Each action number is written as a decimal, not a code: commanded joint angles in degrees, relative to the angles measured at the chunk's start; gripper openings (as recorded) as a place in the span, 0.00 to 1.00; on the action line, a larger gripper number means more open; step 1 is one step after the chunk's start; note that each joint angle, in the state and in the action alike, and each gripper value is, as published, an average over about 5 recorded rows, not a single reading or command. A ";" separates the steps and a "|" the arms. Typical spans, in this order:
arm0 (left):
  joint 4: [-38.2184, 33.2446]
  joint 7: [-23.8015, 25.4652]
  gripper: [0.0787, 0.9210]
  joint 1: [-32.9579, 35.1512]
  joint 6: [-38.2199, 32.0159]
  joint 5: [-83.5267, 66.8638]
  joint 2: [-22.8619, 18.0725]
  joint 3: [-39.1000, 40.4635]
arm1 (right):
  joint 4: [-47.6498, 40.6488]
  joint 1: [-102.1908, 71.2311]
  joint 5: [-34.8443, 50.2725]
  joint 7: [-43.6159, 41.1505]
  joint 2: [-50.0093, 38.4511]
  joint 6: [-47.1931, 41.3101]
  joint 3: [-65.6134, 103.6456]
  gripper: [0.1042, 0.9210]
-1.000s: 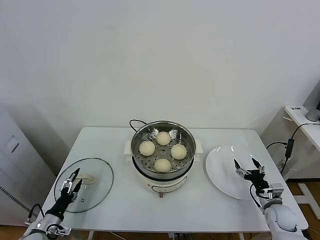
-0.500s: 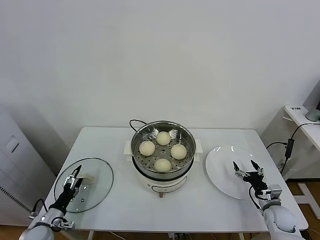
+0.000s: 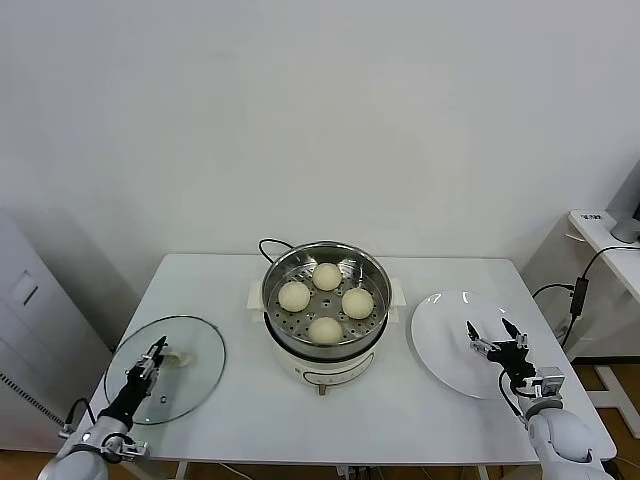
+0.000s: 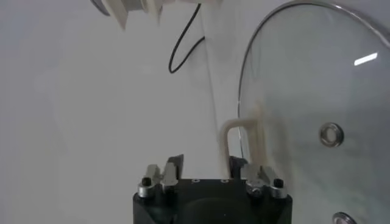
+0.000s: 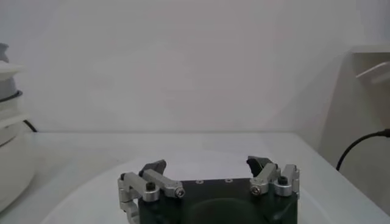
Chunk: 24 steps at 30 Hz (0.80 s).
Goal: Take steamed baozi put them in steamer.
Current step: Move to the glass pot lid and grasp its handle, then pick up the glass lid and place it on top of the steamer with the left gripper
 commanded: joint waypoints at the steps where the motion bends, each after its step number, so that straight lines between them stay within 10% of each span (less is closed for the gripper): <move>1: -3.93 0.90 0.24 0.42 -0.21 -3.94 1.07 -0.23 | 0.19 0.00 -0.07 -0.05 -0.03 -0.14 0.02 0.88; 9: -13.24 5.93 0.03 1.80 1.43 -11.61 4.59 -0.80 | 1.29 0.08 0.61 -0.04 -0.71 -0.73 0.04 0.88; 24: -28.41 18.57 0.03 -0.01 17.54 -22.73 11.17 4.17 | 2.59 0.92 1.23 -0.01 -1.64 -1.79 -1.15 0.88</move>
